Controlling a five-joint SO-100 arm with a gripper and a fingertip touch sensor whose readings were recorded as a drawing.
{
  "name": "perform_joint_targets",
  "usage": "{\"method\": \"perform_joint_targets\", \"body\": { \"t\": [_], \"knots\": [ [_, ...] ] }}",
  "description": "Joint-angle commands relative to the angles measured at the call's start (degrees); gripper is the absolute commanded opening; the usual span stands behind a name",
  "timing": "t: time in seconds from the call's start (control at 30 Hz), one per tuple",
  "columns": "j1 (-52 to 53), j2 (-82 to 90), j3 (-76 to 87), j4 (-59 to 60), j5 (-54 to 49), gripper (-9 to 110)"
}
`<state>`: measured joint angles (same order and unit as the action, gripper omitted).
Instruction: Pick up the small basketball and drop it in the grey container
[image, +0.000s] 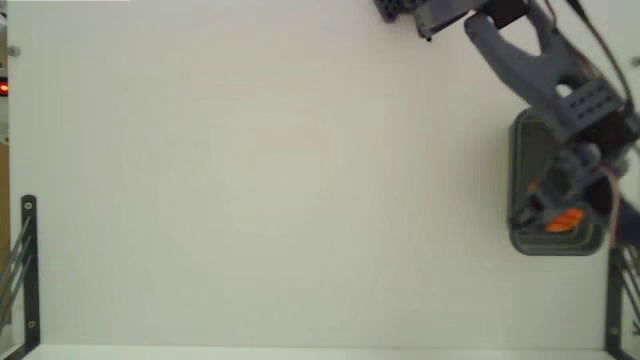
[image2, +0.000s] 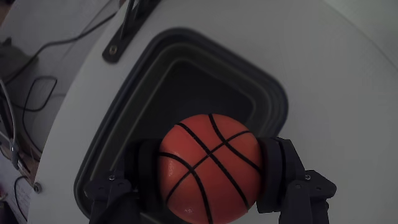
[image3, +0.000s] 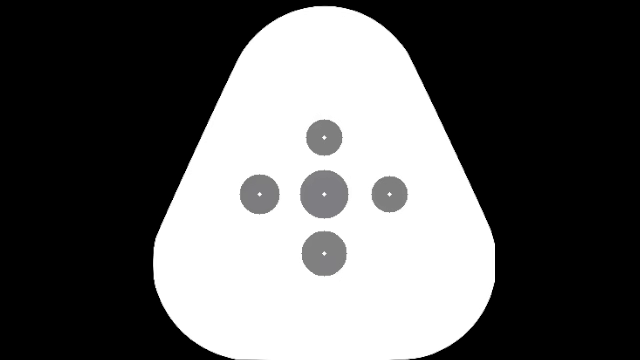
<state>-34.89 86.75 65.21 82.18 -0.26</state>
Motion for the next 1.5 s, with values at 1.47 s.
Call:
{"method": "perform_joint_targets", "body": {
  "t": [1.47],
  "knots": [
    [-2.51,6.35,0.69,-0.48,0.26,110]
  ]
}}
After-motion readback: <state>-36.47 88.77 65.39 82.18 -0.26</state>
